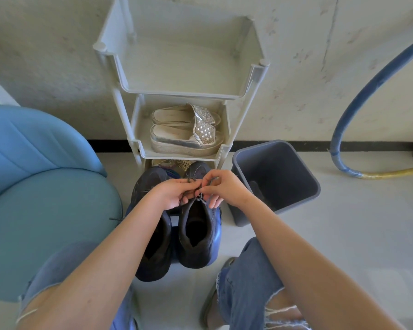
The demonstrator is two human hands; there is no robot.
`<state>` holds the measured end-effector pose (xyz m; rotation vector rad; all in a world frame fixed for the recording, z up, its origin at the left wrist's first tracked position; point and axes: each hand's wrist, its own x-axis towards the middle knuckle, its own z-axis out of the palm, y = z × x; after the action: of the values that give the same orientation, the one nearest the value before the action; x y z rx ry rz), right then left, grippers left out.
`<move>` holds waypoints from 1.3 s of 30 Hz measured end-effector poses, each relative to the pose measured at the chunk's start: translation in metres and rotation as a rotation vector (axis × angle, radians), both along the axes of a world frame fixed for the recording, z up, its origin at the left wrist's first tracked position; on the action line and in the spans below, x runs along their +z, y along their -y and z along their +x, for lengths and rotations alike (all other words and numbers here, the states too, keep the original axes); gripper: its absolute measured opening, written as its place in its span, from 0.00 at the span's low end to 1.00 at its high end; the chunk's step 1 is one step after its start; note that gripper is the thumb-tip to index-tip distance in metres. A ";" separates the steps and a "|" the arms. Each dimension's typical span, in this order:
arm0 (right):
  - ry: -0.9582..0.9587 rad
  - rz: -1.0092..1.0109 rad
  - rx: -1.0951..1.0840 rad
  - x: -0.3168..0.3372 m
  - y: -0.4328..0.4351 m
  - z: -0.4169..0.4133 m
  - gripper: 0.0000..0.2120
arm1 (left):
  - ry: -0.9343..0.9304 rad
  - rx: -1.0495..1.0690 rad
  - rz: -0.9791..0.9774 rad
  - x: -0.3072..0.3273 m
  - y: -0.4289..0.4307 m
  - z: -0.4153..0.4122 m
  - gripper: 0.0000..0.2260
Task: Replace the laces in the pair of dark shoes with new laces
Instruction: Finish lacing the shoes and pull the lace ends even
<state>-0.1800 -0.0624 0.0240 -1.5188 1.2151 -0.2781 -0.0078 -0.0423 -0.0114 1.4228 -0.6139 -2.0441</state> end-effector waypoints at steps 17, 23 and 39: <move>-0.064 0.178 -0.047 -0.013 0.001 0.001 0.15 | 1.206 -0.439 -1.158 0.009 -0.022 -0.016 0.04; -0.064 0.134 -0.010 -0.018 0.003 0.003 0.06 | 1.212 -0.418 -1.167 0.007 -0.027 -0.011 0.02; -0.165 0.140 -0.045 -0.020 0.008 -0.004 0.05 | 0.841 0.051 -0.718 -0.003 -0.030 -0.001 0.06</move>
<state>-0.1836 -0.0707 0.0040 -1.4151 1.3711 -0.0963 -0.0087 -0.0128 -0.0145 1.7254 -1.4402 -0.9134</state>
